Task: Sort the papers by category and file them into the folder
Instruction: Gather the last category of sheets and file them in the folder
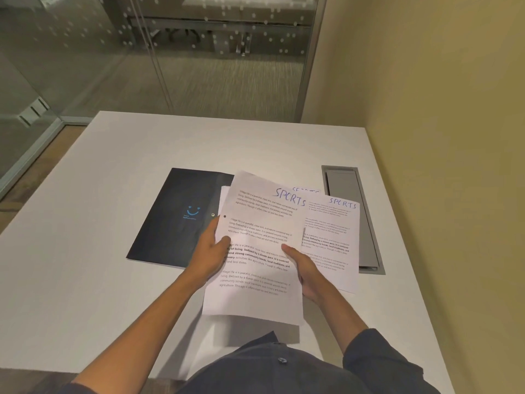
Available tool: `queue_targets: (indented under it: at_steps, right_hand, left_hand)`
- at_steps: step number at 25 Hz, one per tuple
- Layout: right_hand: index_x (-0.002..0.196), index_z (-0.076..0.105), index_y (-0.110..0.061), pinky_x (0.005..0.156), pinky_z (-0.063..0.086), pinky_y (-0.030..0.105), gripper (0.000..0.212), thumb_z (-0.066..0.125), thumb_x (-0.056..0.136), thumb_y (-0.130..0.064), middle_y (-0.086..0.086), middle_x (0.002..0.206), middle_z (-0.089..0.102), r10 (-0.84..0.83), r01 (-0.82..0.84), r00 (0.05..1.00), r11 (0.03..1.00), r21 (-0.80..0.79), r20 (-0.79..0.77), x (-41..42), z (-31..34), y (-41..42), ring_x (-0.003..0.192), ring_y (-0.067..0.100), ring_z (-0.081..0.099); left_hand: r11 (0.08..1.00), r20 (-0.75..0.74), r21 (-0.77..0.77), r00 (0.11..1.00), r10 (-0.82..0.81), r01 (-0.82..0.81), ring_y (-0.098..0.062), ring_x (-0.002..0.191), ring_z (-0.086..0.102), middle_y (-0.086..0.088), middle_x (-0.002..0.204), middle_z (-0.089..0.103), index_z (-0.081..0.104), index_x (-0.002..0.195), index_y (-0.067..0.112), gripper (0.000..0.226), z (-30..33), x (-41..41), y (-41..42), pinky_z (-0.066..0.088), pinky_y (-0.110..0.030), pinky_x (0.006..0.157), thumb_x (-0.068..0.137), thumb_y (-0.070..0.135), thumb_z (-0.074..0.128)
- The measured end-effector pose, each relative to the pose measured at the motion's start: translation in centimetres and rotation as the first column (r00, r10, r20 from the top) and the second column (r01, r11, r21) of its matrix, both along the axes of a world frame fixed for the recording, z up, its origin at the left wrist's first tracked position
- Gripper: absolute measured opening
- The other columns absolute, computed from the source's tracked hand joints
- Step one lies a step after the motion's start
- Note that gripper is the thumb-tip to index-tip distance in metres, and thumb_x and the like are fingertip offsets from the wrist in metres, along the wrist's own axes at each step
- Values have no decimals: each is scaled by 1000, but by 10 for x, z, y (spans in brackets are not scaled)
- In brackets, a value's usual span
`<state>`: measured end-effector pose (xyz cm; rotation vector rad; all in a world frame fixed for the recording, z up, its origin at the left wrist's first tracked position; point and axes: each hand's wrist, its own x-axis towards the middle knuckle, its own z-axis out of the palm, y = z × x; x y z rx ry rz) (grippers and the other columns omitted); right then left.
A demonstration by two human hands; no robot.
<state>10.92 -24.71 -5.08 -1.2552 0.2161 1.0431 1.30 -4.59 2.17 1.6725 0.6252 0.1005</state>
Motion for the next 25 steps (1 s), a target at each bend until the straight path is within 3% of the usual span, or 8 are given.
queue_targets:
  at_steps: [5, 8, 10, 13, 16, 20, 22, 25]
  right_hand:
    - [118, 66, -2, 90, 55, 37, 29, 63, 89, 2, 12, 118, 70, -157, 169, 973, 984, -62, 167, 6, 2, 0, 103, 26, 69]
    - [122, 63, 0, 79, 53, 24, 35, 60, 89, 10, 13, 118, 69, -205, 230, 948, 970, -80, 242, 3, -6, 3, 100, 22, 68]
    - [123, 63, -2, 77, 54, 24, 36, 60, 89, 8, 11, 116, 71, -210, 237, 946, 968, -84, 246, 1, -10, 2, 102, 23, 68]
    - [112, 70, -11, 78, 54, 30, 21, 64, 92, -16, 3, 106, 74, -64, 199, 914, 931, -306, 400, -2, -9, -6, 101, 23, 69]
    - [121, 61, -13, 94, 46, 38, 43, 59, 92, -45, 4, 120, 66, 222, 318, 797, 637, -702, 562, 4, -21, -32, 115, 27, 59]
    - [151, 20, 2, 110, 29, 49, 96, 50, 89, -64, 16, 158, 24, 443, 334, 804, 214, -918, 396, 19, -41, -74, 146, 29, 22]
    - [153, 6, 4, 113, 24, 52, 111, 51, 84, -71, 18, 162, 10, 489, 255, 823, 136, -957, 288, 25, -43, -85, 150, 30, 11]
    - [153, 7, 4, 115, 21, 53, 116, 52, 81, -75, 18, 163, 3, 498, 165, 844, 114, -980, 200, 29, -44, -91, 151, 31, 5]
  left_hand:
    - [998, -92, -42, 995, 39, -43, -10, 95, 62, 5, 120, 59, 8, 149, 27, 73, -5, -1, 4, 47, -27, 83, 95, 2, 50]
    - [996, -112, -60, 991, -74, 68, -8, 107, 53, 13, 132, 48, -6, 150, 30, 91, -6, -4, 2, 39, -27, 93, 91, -1, 57]
    - [966, -139, 118, 967, -215, 231, -2, 116, 45, 19, 141, 36, 4, 151, 29, 85, -9, -6, -3, 37, -24, 98, 91, -3, 55]
    - [896, -201, 352, 957, -209, 270, -22, 114, 58, 0, 142, 49, 48, 137, 17, 51, -15, -9, -8, 47, -34, 99, 89, -2, 48]
    - [835, -224, 451, 946, -235, 315, -27, 103, 64, -6, 138, 53, 55, 130, 11, 38, -18, -11, -10, 55, -36, 88, 93, 4, 49]
    - [768, -272, 533, 932, -240, 354, -26, 105, 62, -9, 138, 53, 52, 134, 10, 41, -17, -14, -5, 50, -35, 92, 93, 5, 50]
    - [778, -283, 517, 929, -240, 358, -28, 106, 62, -8, 140, 51, 50, 135, 10, 42, -15, -15, -6, 50, -36, 92, 93, 9, 52]
    - [792, -294, 501, 929, -224, 349, -29, 107, 62, -5, 143, 48, 48, 137, 13, 43, -16, -15, -5, 52, -35, 89, 94, 13, 52]
